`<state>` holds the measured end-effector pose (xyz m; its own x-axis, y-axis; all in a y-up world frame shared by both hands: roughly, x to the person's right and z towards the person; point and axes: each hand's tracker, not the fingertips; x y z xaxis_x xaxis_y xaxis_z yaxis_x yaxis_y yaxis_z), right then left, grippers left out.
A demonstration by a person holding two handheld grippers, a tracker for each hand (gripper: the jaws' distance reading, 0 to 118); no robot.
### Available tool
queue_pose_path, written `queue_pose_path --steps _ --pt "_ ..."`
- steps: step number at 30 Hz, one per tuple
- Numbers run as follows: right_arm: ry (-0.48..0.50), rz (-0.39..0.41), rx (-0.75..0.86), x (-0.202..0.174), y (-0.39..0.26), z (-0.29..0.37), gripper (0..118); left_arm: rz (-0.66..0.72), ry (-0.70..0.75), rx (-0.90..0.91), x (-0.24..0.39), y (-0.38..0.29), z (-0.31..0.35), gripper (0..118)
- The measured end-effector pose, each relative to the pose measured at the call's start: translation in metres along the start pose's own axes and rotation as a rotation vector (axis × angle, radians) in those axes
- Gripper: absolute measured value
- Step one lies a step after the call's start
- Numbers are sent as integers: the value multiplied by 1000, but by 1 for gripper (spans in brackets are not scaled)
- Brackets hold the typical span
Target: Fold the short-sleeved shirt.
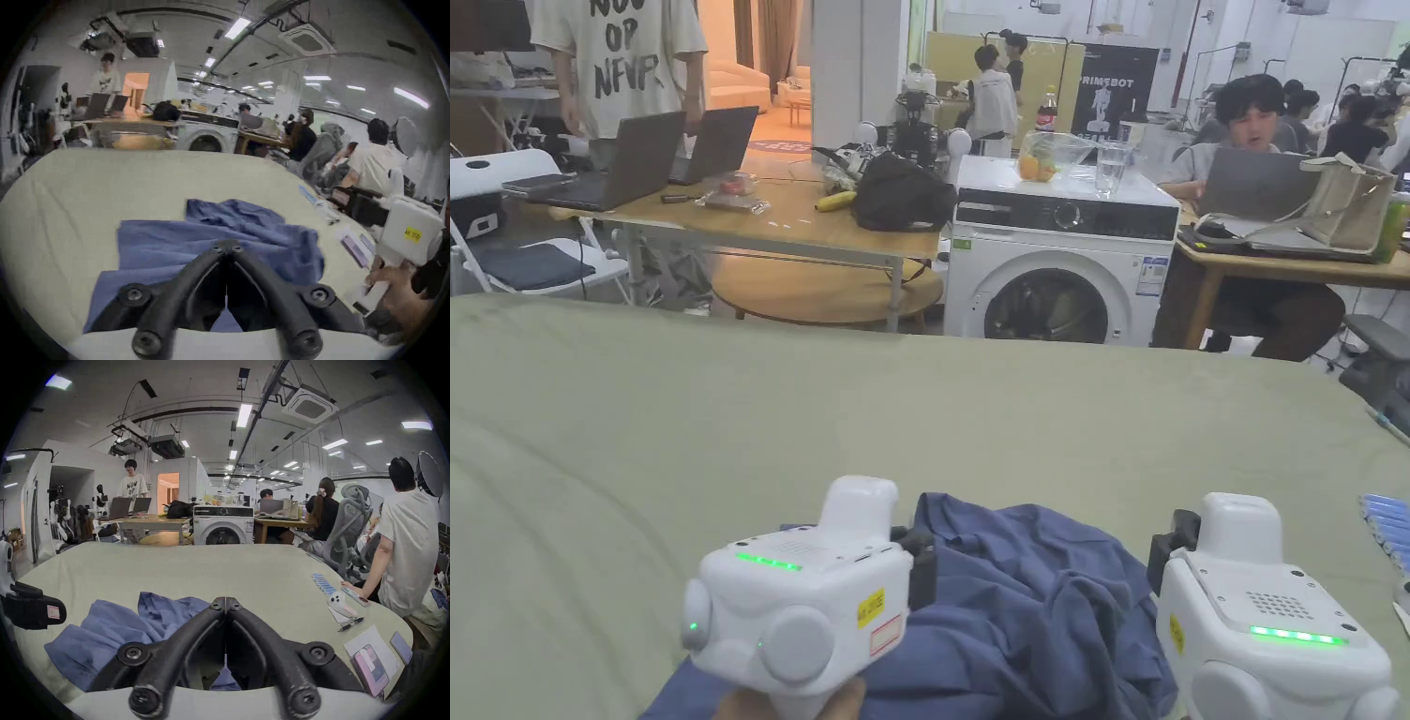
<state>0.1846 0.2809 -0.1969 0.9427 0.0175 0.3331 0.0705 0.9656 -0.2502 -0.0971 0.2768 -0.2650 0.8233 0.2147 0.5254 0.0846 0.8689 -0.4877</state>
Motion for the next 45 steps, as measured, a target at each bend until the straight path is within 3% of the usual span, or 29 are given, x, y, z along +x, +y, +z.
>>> queue_pose_path --steps 7,15,16,18,20,25,26,27,28,30,34,35,37,38,39,42,45 --pt "52 18 -31 -25 0 -20 0 148 139 -63 -87 2 -2 0" --pt "84 45 -48 -35 7 -46 0 242 169 -258 -170 49 -71 0" --pt "86 45 -51 -35 8 -48 0 256 162 -284 -178 55 -83 3" --pt "87 47 -54 -33 10 -52 0 292 135 -315 -189 62 -106 33" --pt "82 49 -55 -29 12 -56 0 311 165 -362 -195 64 -135 54" --pt "63 51 -69 -12 10 -63 0 242 261 -580 -197 33 -202 55" --pt "58 53 -79 -7 9 -65 0 213 273 -608 -192 27 -202 55" --pt "54 54 -88 -2 9 -67 0 173 276 -522 -183 29 -197 52" --pt "48 53 -99 4 8 -69 0 136 308 -480 -175 32 -198 44" --pt "42 50 -132 14 9 -78 0 29 290 -465 -164 27 -197 0" --pt "71 32 -264 28 14 -113 0 110 229 -425 -166 24 -180 0" --pt "81 34 -293 31 15 -124 6 118 219 -402 -168 25 -175 0" --pt "92 57 -361 33 18 -149 32 113 193 -378 -165 26 -158 0" --pt "100 72 -391 33 18 -162 53 82 200 -328 -160 27 -147 0" --pt "111 94 -423 33 19 -174 64 61 207 -300 -159 28 -138 0" --pt "153 138 -531 25 16 -216 66 103 165 -270 -156 27 -112 0" --pt "171 133 -672 17 0 -252 66 96 162 -252 -154 24 -95 0"
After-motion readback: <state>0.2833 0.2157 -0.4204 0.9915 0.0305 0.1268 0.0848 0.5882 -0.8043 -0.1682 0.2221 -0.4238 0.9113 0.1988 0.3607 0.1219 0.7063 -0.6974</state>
